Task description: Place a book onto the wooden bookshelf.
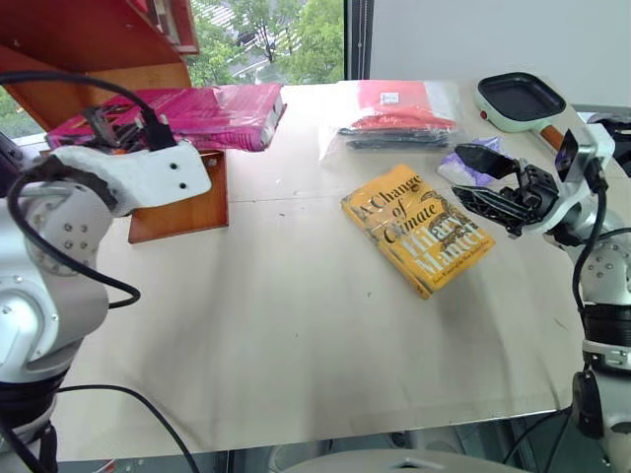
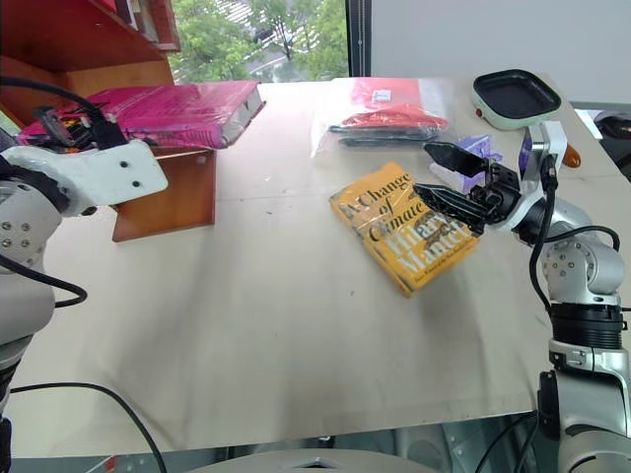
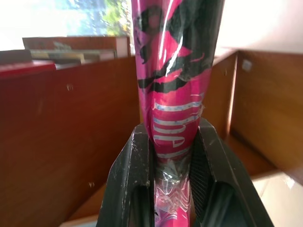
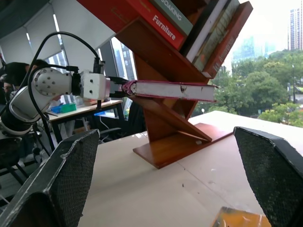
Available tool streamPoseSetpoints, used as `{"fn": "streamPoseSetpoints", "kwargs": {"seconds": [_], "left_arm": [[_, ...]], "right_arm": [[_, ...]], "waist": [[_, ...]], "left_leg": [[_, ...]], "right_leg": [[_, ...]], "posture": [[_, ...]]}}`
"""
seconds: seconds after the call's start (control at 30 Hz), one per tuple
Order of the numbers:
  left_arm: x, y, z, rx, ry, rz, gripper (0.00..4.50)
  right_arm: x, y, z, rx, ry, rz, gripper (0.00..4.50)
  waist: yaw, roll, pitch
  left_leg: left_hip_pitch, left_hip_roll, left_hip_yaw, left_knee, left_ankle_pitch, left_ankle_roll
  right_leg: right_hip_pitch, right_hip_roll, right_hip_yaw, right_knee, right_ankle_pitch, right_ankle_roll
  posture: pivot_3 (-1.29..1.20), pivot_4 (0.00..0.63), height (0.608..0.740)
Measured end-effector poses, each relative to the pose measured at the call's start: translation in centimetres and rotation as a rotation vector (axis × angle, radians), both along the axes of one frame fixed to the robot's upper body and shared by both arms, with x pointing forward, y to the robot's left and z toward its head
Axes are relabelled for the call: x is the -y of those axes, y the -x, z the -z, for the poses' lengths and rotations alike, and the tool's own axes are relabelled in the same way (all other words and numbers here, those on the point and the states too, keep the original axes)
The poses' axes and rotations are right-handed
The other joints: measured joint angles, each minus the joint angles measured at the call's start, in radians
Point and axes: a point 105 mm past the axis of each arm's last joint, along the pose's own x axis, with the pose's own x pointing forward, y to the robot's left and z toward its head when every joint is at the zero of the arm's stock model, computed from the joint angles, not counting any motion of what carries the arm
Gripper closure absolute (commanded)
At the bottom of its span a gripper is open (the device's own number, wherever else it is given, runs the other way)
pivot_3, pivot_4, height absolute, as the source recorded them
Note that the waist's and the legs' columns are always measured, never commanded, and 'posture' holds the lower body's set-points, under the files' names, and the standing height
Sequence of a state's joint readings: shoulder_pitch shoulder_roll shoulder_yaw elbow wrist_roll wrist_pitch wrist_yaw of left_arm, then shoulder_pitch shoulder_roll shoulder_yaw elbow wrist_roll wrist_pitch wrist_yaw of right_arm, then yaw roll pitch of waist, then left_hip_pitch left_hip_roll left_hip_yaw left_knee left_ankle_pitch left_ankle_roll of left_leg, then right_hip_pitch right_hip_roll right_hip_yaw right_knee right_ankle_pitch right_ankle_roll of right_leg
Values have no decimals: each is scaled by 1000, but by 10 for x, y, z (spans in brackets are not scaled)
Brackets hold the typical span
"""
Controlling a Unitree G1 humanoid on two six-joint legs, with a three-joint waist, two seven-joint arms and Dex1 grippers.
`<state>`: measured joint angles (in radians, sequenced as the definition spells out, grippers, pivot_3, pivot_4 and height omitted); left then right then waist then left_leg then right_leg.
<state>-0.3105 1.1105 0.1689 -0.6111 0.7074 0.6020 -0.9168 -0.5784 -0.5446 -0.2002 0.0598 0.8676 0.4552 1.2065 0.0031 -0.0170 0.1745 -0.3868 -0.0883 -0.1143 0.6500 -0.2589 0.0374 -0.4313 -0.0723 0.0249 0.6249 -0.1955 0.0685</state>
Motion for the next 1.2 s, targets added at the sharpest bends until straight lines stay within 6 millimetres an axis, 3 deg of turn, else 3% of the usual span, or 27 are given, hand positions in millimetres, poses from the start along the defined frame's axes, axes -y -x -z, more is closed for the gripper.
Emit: {"fn": "streamPoseSetpoints", "kwargs": {"seconds": [0.27, 0.47, 0.9, 1.2], "left_arm": [[-19, 2, -5, -96, 22, -83, 4067], [-47, -1, -15, -188, -27, -154, 4067], [-44, -7, -15, -220, 1, -138, 4067], [-59, -3, -19, -261, -2, -204, 4067]], "right_arm": [[-8, -6, -1, -5, -22, -18, 0], [-33, -17, -8, 18, -5, -50, 0], [-43, -30, -11, 3, 31, -58, 0], [-45, -30, -10, 4, 35, -58, 0]], "waist": [[-22, 1, 0], [-37, 2, 1], [-43, 2, 1], [-45, 2, 1]], "left_leg": [[2, 0, 1, 0, 0, 0], [3, 2, 0, -1, 0, 0], [1, 2, 3, 0, 1, -2], [1, 2, 4, 0, 1, -2]], "right_leg": [[0, 0, 2, 2, 0, 0], [0, 2, 1, 3, 1, -2], [-3, 2, 0, 2, 1, -2], [-3, 2, 1, 3, 1, -2]], "posture": [[0, 150, 740], [0, 150, 740], [0, 150, 740], [0, 150, 740]]}}
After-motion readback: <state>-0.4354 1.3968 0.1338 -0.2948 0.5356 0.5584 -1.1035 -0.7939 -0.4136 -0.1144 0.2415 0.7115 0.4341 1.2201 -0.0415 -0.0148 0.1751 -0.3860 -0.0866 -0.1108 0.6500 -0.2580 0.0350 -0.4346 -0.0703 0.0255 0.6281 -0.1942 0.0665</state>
